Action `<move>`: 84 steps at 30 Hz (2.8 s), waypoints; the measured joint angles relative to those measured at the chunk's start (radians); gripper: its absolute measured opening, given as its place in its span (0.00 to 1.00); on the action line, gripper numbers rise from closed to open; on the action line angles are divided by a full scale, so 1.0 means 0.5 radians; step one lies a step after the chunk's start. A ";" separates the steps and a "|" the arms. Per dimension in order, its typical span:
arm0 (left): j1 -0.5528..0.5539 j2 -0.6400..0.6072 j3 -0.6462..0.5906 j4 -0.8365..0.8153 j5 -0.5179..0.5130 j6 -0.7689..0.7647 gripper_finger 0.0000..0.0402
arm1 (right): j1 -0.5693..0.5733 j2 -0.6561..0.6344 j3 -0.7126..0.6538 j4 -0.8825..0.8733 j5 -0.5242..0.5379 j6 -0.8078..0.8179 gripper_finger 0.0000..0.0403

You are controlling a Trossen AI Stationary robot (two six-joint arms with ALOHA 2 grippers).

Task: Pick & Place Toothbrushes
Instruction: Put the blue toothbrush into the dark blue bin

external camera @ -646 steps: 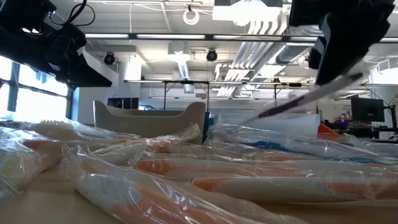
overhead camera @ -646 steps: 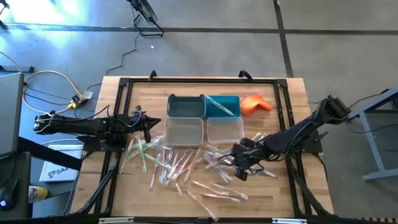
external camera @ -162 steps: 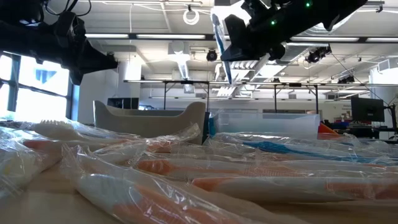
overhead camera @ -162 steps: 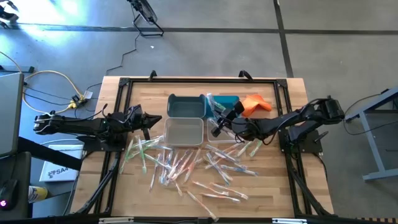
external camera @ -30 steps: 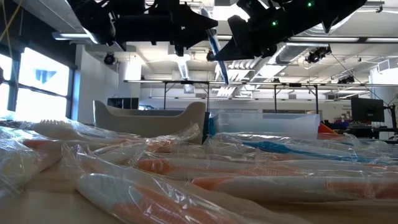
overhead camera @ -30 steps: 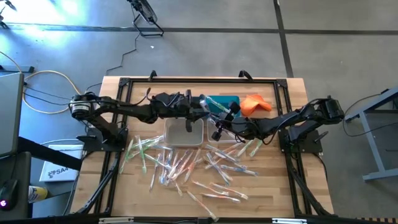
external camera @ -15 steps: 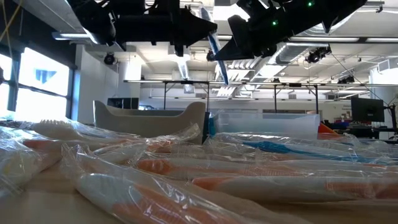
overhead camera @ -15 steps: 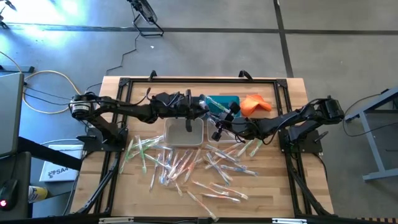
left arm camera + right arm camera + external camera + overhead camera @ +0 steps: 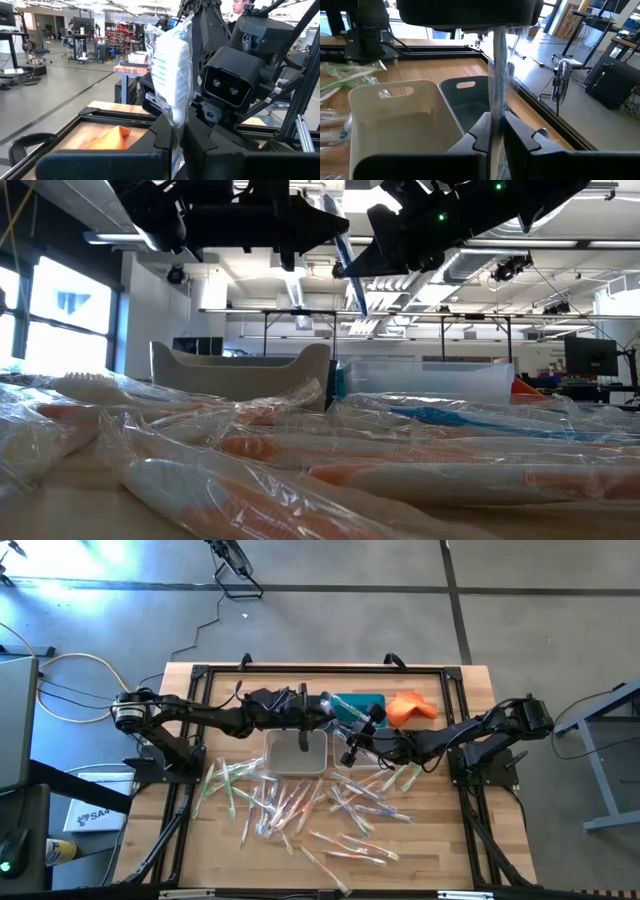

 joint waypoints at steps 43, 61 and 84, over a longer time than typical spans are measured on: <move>0.247 -0.067 -0.002 -0.154 0.076 0.072 0.03 | 0.085 -0.208 0.001 -0.206 0.187 -0.038 0.64; 0.542 -0.583 -0.002 -1.285 0.099 0.104 0.04 | 0.153 -0.269 0.002 -0.773 0.165 0.339 0.63; 0.655 -0.409 0.510 -2.244 0.002 0.080 0.03 | 0.144 -0.268 0.000 -0.760 0.164 0.403 0.63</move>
